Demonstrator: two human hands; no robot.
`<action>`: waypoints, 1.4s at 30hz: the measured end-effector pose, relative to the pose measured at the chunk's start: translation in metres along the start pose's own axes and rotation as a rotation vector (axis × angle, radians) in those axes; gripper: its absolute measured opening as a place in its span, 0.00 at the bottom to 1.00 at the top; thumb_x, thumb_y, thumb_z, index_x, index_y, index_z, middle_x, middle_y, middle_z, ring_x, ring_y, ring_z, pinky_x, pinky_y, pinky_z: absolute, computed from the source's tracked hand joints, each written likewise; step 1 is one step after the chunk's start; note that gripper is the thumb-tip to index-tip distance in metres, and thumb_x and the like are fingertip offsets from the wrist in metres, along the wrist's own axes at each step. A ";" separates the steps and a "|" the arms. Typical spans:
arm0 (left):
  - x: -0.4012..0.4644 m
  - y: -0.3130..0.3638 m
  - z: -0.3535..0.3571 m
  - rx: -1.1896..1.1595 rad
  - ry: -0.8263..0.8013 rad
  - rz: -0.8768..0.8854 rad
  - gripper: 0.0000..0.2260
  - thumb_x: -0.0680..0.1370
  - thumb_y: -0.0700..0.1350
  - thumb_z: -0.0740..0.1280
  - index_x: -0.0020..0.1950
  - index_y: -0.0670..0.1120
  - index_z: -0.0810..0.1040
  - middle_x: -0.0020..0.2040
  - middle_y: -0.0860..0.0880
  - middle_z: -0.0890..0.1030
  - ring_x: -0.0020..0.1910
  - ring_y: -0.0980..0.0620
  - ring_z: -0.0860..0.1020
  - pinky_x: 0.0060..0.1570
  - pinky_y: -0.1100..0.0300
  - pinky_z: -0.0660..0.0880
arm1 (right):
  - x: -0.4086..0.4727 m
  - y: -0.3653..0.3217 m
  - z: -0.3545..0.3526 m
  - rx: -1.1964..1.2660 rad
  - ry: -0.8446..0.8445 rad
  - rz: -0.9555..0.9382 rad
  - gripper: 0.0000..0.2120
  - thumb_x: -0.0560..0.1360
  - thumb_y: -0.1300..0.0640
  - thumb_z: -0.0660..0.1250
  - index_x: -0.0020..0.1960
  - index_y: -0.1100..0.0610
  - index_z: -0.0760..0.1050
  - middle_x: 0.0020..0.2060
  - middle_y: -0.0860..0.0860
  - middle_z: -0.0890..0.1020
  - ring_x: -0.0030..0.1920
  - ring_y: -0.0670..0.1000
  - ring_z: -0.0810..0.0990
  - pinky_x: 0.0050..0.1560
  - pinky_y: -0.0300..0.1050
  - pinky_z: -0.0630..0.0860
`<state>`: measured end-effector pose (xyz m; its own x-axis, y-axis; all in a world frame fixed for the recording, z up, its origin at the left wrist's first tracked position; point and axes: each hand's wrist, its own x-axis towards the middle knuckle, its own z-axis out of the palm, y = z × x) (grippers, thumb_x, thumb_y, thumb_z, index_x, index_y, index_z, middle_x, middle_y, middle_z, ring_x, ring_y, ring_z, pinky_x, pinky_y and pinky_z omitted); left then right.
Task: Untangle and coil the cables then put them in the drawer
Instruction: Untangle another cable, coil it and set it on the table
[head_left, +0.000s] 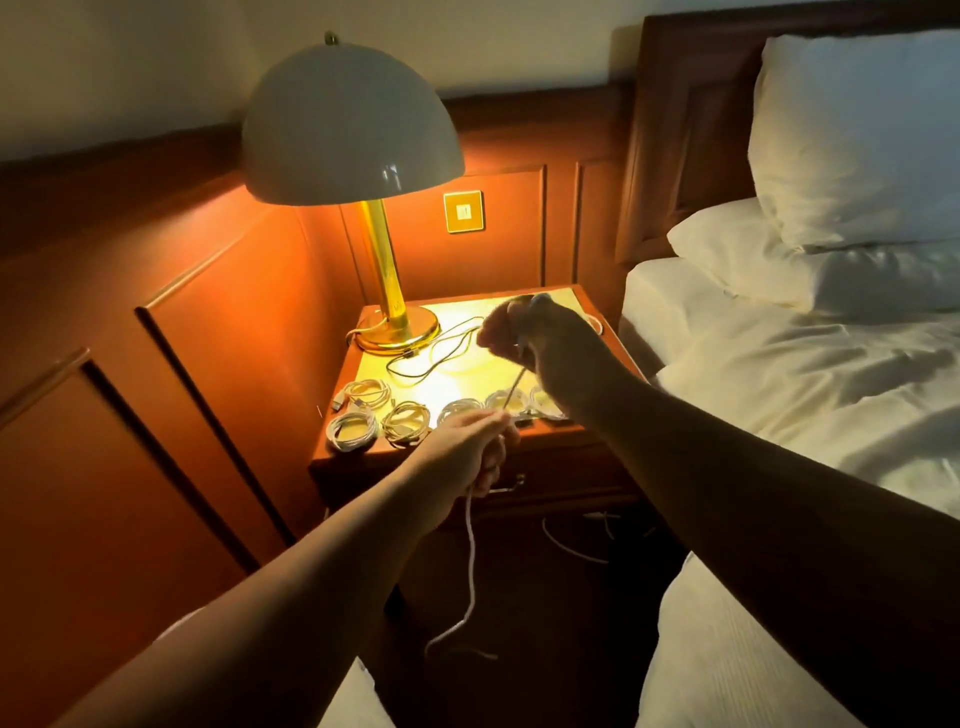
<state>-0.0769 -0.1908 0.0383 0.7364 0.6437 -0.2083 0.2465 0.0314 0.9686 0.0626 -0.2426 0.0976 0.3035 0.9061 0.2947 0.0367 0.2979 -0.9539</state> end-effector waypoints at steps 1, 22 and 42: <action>0.001 -0.006 -0.003 0.070 -0.025 -0.016 0.12 0.84 0.48 0.58 0.48 0.44 0.77 0.30 0.50 0.68 0.27 0.53 0.66 0.28 0.61 0.61 | -0.003 0.012 -0.007 -0.308 -0.018 -0.076 0.12 0.83 0.64 0.55 0.50 0.67 0.75 0.46 0.56 0.80 0.48 0.49 0.79 0.56 0.39 0.76; 0.060 -0.107 -0.010 -0.127 0.146 -0.037 0.10 0.78 0.50 0.69 0.44 0.45 0.83 0.33 0.49 0.76 0.29 0.58 0.70 0.30 0.67 0.67 | -0.024 0.162 -0.031 0.724 -0.465 0.928 0.21 0.81 0.47 0.51 0.46 0.60 0.75 0.22 0.46 0.64 0.22 0.45 0.54 0.24 0.38 0.51; 0.078 -0.115 -0.004 0.263 -0.096 -0.200 0.07 0.82 0.43 0.62 0.47 0.51 0.78 0.30 0.52 0.74 0.28 0.55 0.72 0.35 0.55 0.74 | 0.002 0.177 -0.030 -0.559 -0.309 0.260 0.12 0.83 0.58 0.59 0.63 0.56 0.76 0.48 0.50 0.82 0.52 0.46 0.81 0.55 0.39 0.77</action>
<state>-0.0504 -0.1409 -0.0888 0.7104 0.5691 -0.4141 0.5363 -0.0567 0.8421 0.0982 -0.1964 -0.0726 0.0870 0.9959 -0.0242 0.5104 -0.0654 -0.8574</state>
